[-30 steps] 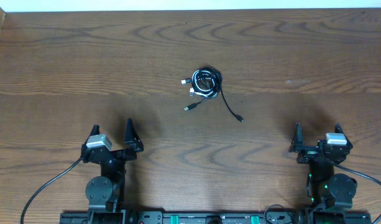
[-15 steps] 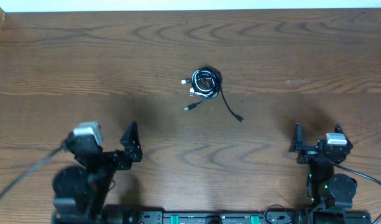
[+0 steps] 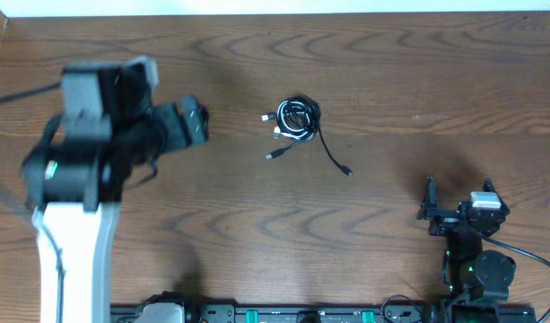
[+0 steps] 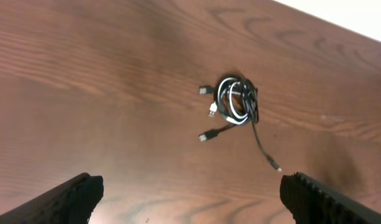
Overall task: Untangle cables
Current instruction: 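Reach the left gripper forward over the coiled black and white cables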
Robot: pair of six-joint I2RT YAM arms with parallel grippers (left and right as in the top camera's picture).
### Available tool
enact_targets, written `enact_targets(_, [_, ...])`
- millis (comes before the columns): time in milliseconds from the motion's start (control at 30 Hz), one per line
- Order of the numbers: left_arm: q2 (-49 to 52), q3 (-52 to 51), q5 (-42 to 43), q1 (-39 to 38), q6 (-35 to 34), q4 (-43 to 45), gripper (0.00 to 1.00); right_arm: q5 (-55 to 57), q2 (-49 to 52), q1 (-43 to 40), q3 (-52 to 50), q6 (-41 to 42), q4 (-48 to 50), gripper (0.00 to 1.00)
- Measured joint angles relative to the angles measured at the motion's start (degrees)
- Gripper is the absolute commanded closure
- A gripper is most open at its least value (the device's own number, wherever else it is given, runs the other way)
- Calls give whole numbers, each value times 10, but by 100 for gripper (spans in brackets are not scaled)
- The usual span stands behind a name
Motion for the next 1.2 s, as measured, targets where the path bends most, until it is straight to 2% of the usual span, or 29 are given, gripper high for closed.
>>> enact_targets(133, [82,1,37,0,0,47,2,0,0,0,0,0,0,1])
enact_targets(167, [104,1,46,0,0,59,7,0,0,0,0,0,0,1])
enact_targets(233, [142,1,62,0,-3,71,54,0,0,0,0,0,0,1])
enact_targets(267, [156,1,70,0,-3,73,87,0,0,0,0,0,0,1])
enact_targets(300, [173,1,78,0,-5,75,93,0,0,0,0,0,0,1])
enact_targets(533, [254,1,108,-7,-11,73,93,0,0,0,0,0,0,1])
enact_targets(600, [272,1,108,-17,-11,81,89,0,0,0,0,0,0,1])
enact_targets(667, [282,1,101,-27,-15,95,63,0,0,0,0,0,0,1])
enact_targets(733, [291,1,78,-44,-24,115,46,0,0,0,0,0,0,1])
enact_targets(767, [294,1,62,-54,-31,122,42,0,0,0,0,0,0,1])
enact_targets(1033, [332,1,-66,-145,-101,171,41,0,0,0,0,0,0,1])
enact_targets(1200, [388,1,-108,-201,-136,210,41,0,0,0,0,0,0,1])
